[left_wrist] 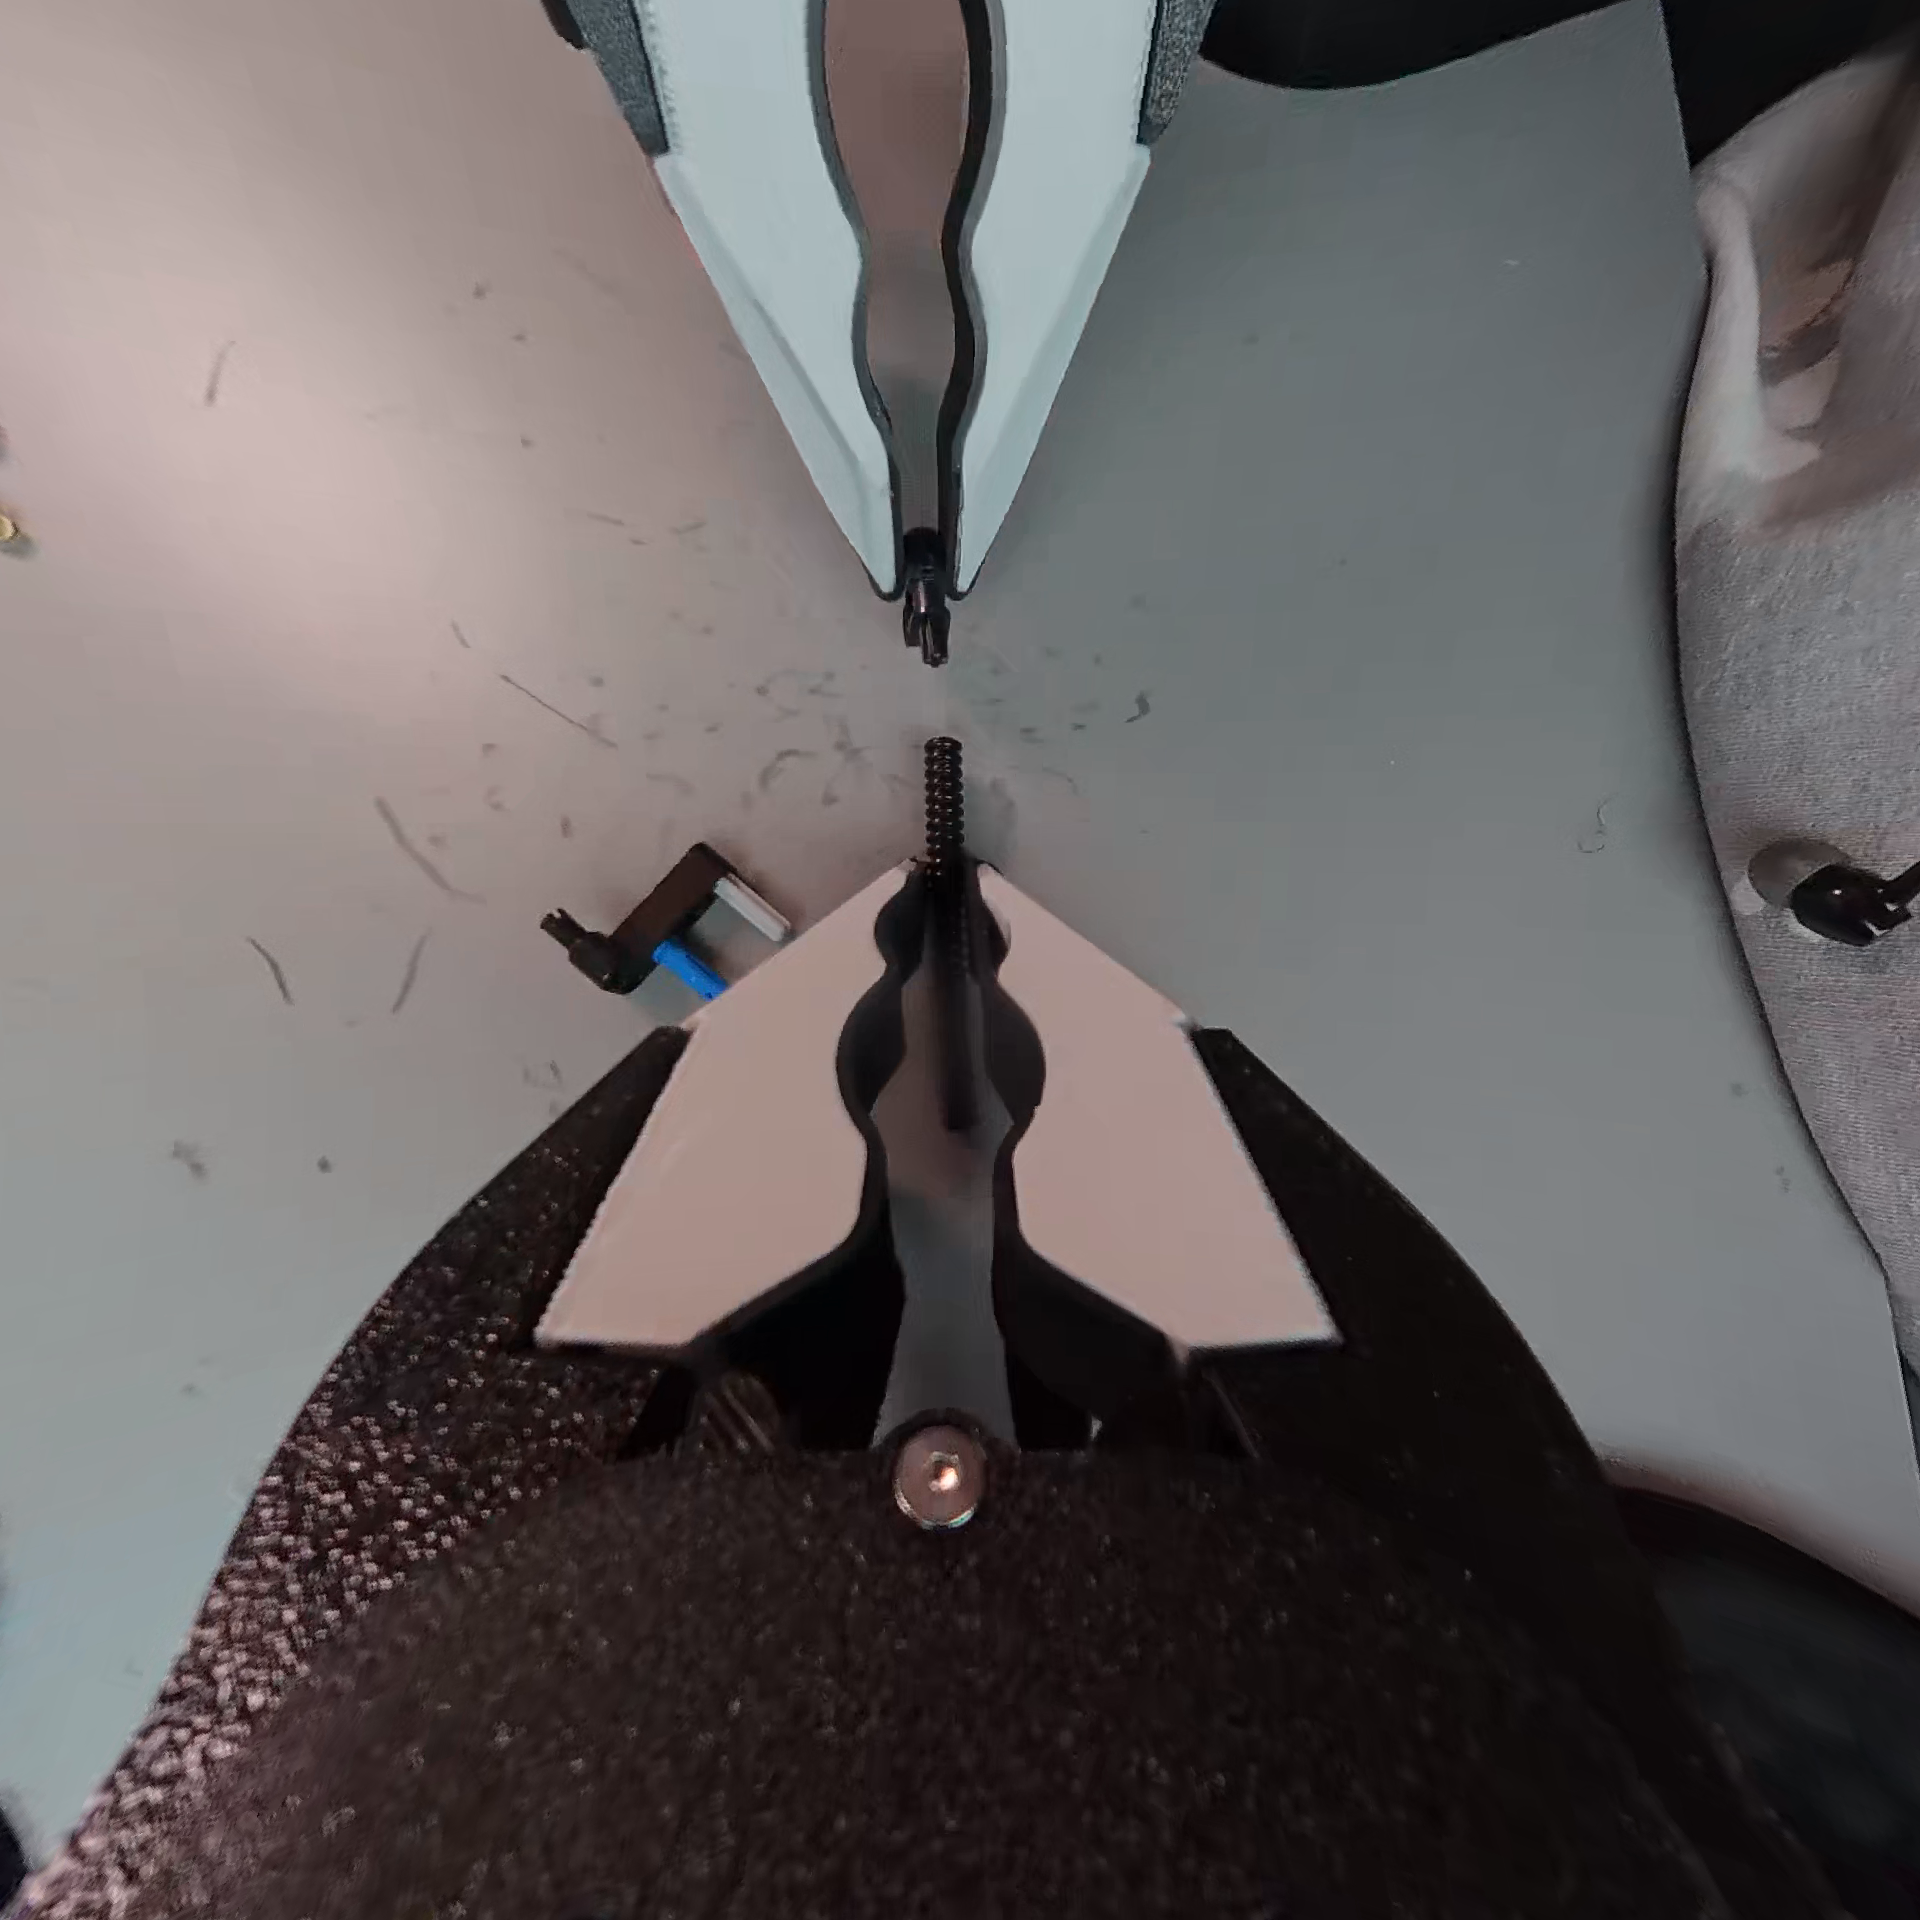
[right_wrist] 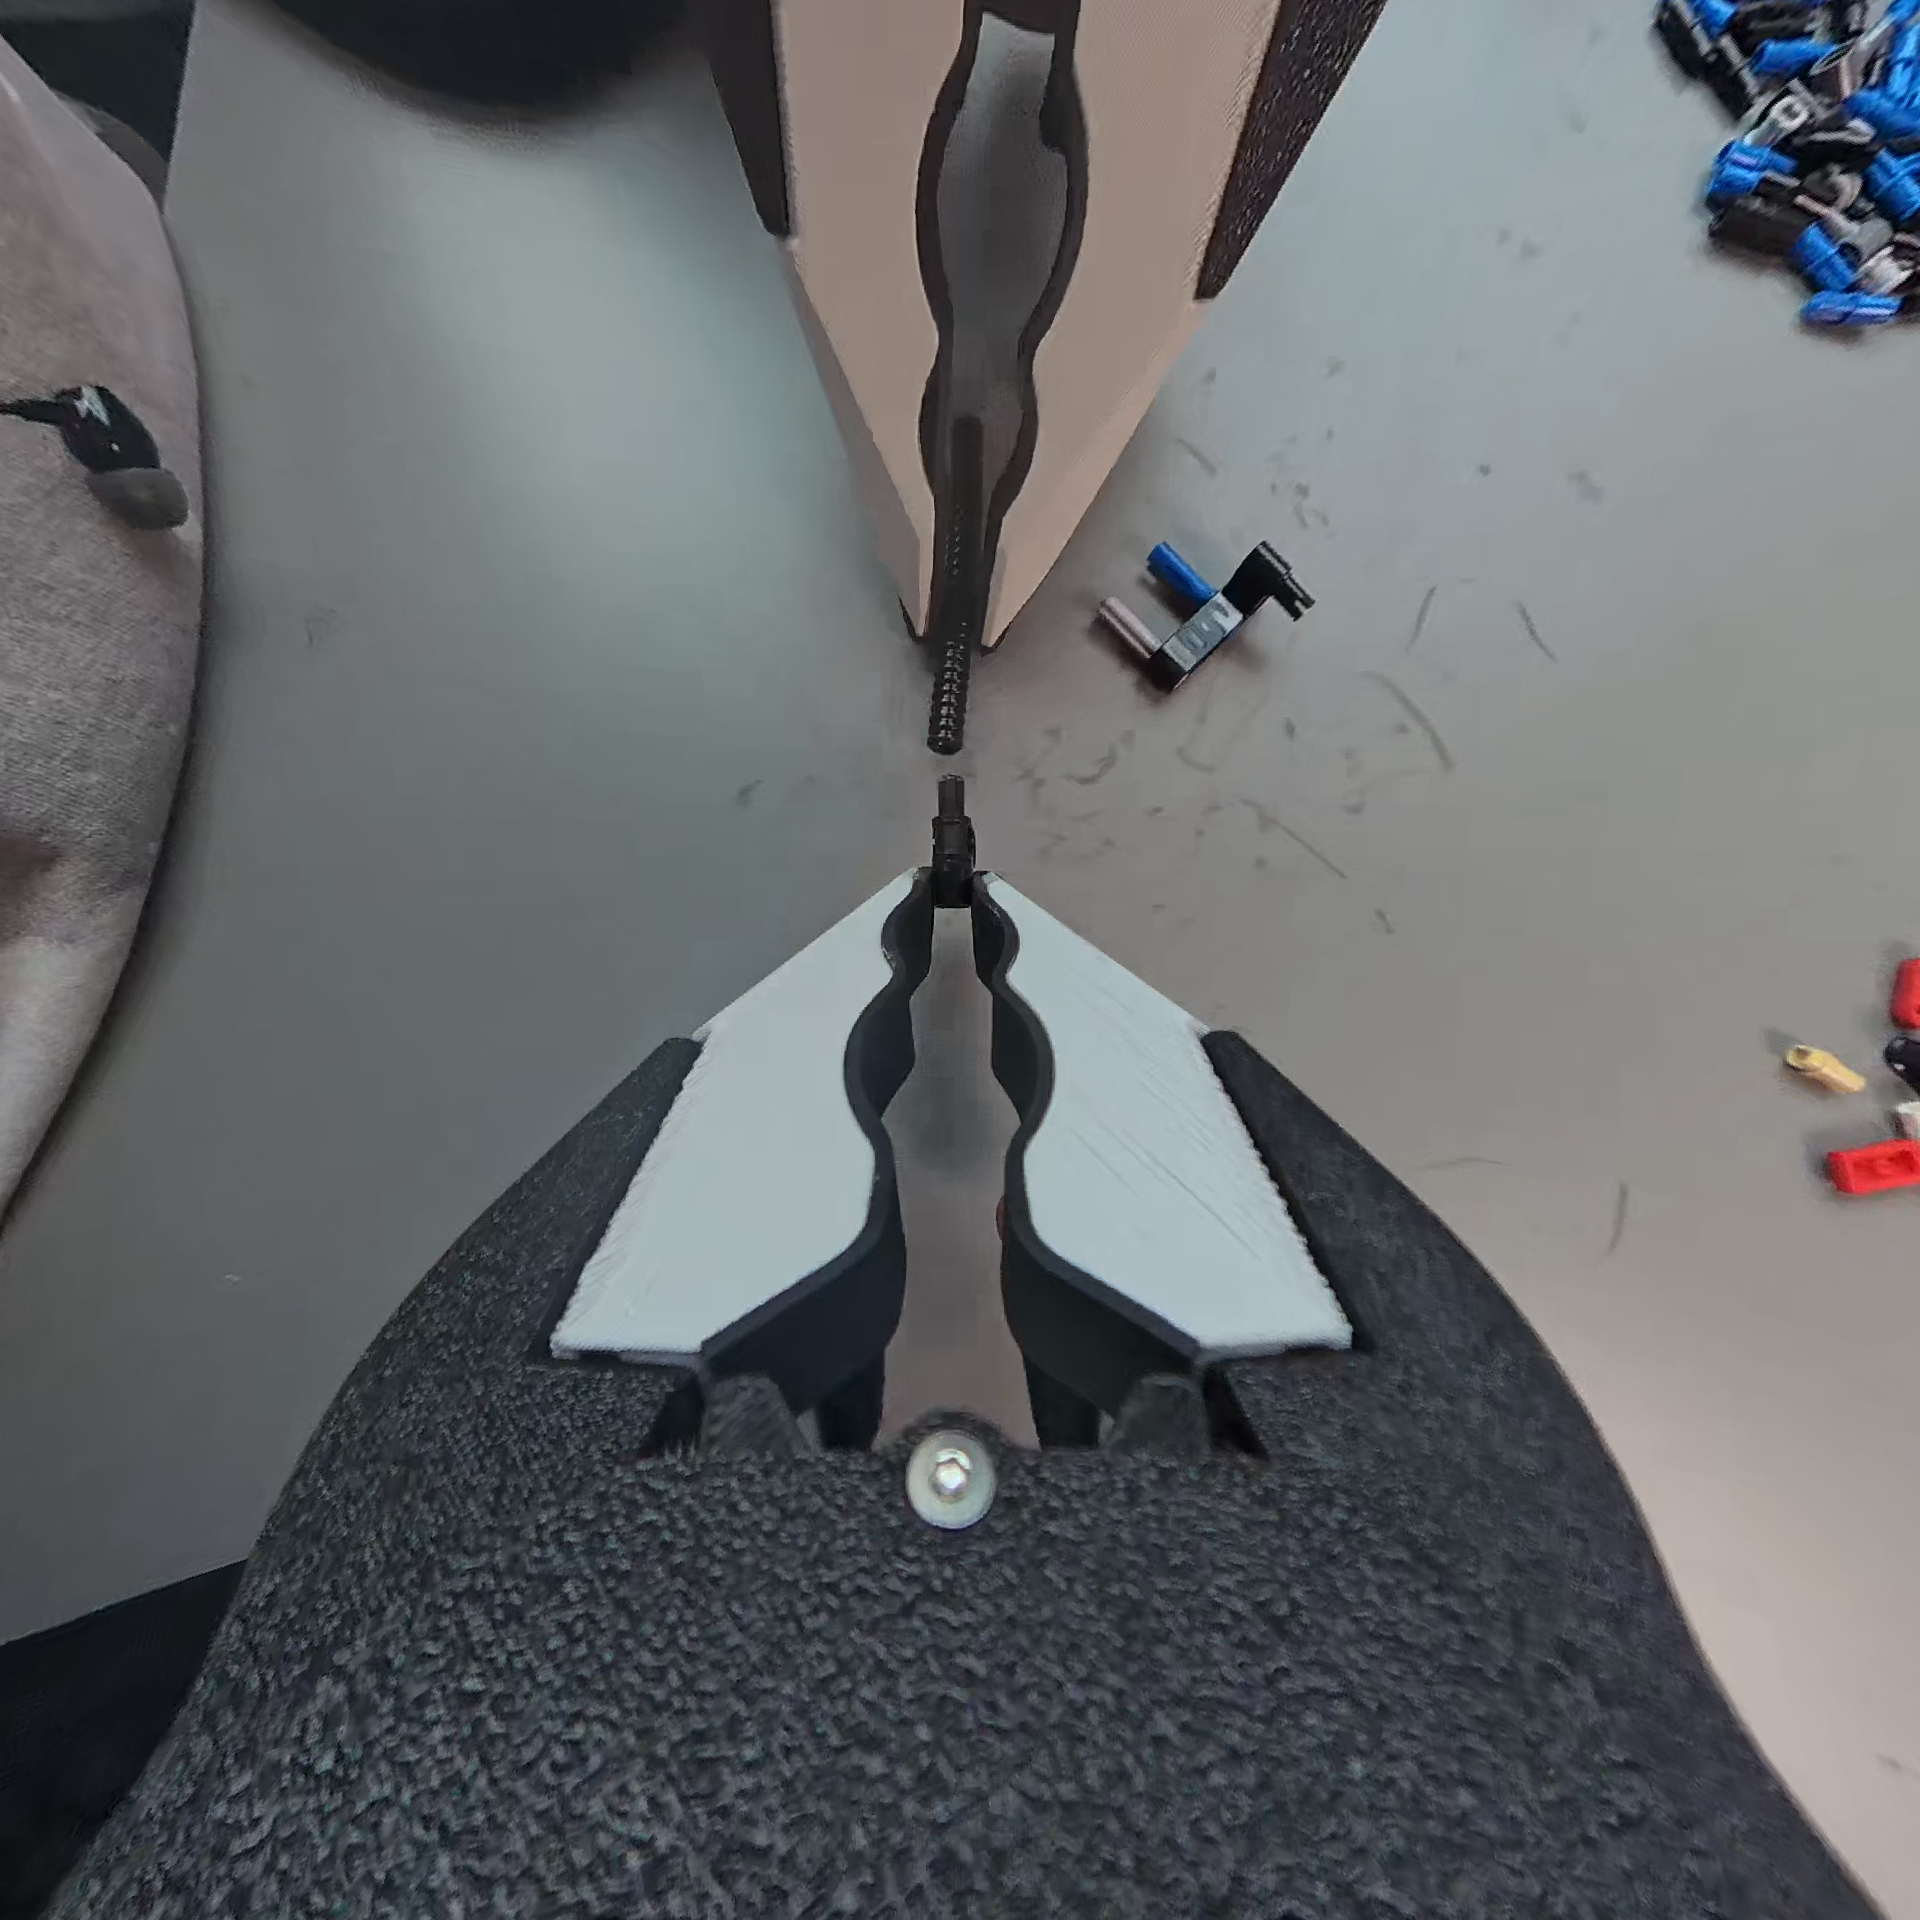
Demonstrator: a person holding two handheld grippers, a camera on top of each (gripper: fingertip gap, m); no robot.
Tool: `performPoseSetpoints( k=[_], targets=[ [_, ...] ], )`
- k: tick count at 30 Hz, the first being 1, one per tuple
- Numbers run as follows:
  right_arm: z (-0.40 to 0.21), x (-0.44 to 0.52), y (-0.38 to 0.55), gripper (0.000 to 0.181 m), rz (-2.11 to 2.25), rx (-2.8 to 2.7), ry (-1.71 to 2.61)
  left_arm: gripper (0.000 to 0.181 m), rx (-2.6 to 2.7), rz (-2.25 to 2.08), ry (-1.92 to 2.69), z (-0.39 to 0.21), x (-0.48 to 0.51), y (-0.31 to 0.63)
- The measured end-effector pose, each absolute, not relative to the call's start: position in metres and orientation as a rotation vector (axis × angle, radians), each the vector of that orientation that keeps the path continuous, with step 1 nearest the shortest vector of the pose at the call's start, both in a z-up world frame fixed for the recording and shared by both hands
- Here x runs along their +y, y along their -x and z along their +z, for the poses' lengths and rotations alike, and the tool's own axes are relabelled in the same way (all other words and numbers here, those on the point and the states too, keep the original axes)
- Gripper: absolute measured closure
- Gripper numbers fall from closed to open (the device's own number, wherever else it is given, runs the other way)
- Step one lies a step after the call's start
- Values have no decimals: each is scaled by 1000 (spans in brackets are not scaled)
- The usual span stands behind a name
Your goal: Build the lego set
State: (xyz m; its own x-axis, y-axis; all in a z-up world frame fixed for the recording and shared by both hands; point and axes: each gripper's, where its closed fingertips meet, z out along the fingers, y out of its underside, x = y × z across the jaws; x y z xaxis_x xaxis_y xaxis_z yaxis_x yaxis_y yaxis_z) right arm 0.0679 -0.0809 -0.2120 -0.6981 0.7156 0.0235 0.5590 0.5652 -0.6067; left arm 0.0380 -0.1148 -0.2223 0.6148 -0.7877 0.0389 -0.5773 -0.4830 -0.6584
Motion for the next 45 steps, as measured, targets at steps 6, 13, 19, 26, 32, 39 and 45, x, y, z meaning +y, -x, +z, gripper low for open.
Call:
performPoseSetpoints(
  k=[6, 13, 19, 26, 32, 39, 45],
  targets=[
    [-222, -82, -70, 174, 773, -2565, 1078, 162, 1024, -468, 2241, -221, -112, -39],
    [-223, -83, -68, 174, 789, -2544, 1084, 163, 959, -454, 2191, -218, -93, -62],
    [-223, -82, -68, 171, 820, -2497, 1075, 174, 971, -431, 2163, -218, -88, -68],
    [-196, -89, -66, 161, 1155, -2246, 998, 177, 887, -564, 1980, -186, -85, -71],
    [-157, -88, -63, 162, 1405, -2020, 974, 177, 804, -663, 1837, -157, -84, -72],
    [-126, -88, -59, 169, 1604, -1834, 978, 176, 727, -740, 1722, -130, -85, -67],
    [-129, -90, -58, 169, 1598, -1843, 983, 176, 732, -748, 1753, -134, -88, -66]
  ],
)
